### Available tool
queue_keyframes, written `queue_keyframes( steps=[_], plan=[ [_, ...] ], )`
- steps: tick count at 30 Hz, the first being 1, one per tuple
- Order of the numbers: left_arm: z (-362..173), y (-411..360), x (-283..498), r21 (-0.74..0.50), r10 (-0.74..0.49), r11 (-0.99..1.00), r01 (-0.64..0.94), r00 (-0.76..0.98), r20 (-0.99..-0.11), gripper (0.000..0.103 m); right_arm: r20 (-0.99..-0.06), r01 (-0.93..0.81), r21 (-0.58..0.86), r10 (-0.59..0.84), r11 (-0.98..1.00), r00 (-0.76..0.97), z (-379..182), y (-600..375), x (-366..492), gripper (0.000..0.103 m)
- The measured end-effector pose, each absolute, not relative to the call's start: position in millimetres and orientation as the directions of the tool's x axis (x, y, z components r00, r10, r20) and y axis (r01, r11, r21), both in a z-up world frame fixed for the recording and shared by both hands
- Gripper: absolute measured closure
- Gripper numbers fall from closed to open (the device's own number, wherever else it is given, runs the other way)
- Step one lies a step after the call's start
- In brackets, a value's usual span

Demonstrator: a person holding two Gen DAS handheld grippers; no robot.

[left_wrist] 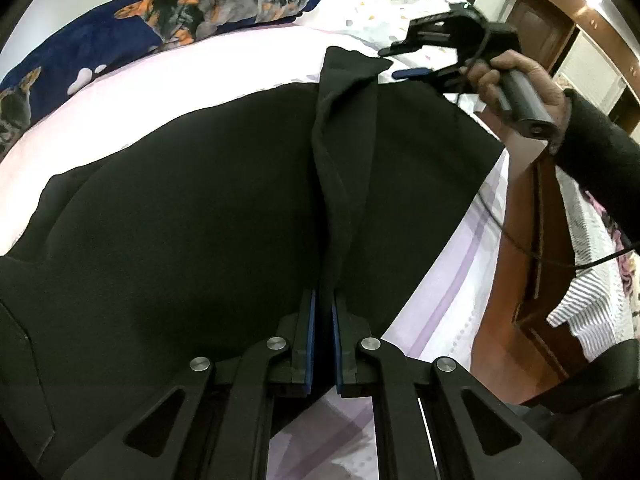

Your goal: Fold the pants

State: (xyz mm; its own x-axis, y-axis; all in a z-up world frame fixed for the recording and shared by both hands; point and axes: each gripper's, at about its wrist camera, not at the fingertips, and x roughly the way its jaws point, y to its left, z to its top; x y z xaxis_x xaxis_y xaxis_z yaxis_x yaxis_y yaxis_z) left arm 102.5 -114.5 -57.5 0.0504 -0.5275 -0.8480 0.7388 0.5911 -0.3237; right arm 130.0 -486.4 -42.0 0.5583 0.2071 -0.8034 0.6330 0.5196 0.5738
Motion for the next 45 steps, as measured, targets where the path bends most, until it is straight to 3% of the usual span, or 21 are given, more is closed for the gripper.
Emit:
queue_keyframes(
  steps=[5,8,10,25,32,37,45],
  plan=[
    [-57.1,-113.0,107.6,-0.355,-0.546,0.590,0.725,0.034,-0.837,0.095,-0.820,0.668,0.552,0.180,0.498,0.543,-53.8,-499.0,144.5,0.068],
    [-54.9,-114.6,108.1,-0.352,-0.548,0.586,0.730,0.037,-0.836,0.095,-0.827,0.677,0.542,0.172,0.498,0.535,-54.4,-502.4,153.1,0.090],
    [-54.1,-115.2,108.8,-0.354,-0.551,0.586,0.729,0.038,-0.834,0.095,-0.833,0.679,0.527,0.151,0.511,0.533,-48.5,-502.7,154.6,0.098],
    [-49.9,-123.8,102.9,-0.324,-0.547,0.577,0.750,0.061,-0.835,0.095,-0.763,0.614,0.566,0.067,0.550,0.643,42.0,-506.5,122.8,0.099],
    [-39.8,-124.6,96.9,-0.289,-0.557,0.559,0.777,0.094,-0.825,0.095,-0.732,0.623,0.580,0.001,0.525,0.681,73.4,-507.2,60.3,0.099],
    [-35.9,-131.4,87.9,-0.224,-0.533,0.536,0.814,0.121,-0.837,0.095,-0.788,0.711,0.508,-0.071,0.487,0.612,60.7,-509.8,-1.4,0.099],
    [-43.6,-142.2,68.6,-0.124,-0.472,0.474,0.872,0.133,-0.871,0.095,-0.887,0.829,0.385,-0.085,0.406,0.454,-9.6,-508.6,-56.2,0.099]
  ],
)
